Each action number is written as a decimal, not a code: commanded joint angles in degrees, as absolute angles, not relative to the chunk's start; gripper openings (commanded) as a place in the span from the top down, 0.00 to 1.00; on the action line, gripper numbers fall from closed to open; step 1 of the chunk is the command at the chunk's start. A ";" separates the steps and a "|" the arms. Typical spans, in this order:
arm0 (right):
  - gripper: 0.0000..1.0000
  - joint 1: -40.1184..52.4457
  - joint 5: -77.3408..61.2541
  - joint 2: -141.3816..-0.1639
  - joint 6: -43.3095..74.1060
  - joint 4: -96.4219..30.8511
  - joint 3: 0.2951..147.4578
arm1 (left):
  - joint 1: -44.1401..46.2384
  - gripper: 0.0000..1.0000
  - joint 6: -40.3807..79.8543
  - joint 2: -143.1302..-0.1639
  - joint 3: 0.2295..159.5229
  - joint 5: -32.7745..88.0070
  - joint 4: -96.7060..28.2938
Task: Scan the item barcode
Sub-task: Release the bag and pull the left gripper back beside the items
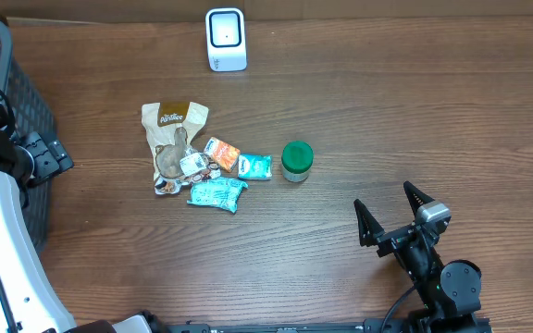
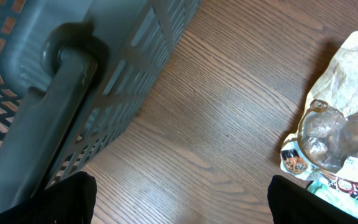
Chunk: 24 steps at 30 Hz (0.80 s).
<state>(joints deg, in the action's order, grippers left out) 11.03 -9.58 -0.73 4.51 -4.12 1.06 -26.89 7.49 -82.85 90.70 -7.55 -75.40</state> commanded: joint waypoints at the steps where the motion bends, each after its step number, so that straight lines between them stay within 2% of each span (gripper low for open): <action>1: 0.00 11.42 -9.02 -0.16 4.84 -3.90 0.45 | -27.70 0.09 6.79 -82.76 90.94 -8.54 -74.74; 7: 0.00 11.42 -9.02 -0.16 4.82 -3.90 0.45 | -27.33 0.08 0.93 -82.74 90.94 8.25 -74.72; 13: 0.00 11.42 -9.02 -0.16 4.84 -3.90 0.45 | -24.03 0.07 -1.21 -82.74 90.94 16.80 -74.06; 17: 0.00 11.42 -9.02 -0.16 4.84 -3.90 0.45 | -19.88 0.07 -1.34 -82.76 90.94 17.72 -73.43; 19: 0.00 11.42 -9.02 -0.16 4.84 -3.90 0.45 | -17.80 0.01 -1.34 -82.76 90.91 17.41 -73.17; 24: 0.00 11.42 -9.02 -0.16 4.84 -3.90 0.45 | -14.11 0.00 -1.32 -82.76 90.91 17.41 -72.79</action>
<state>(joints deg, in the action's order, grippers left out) 11.03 -9.58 -0.73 4.51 -4.12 1.06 -15.66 -0.21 -82.85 90.70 15.94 -73.28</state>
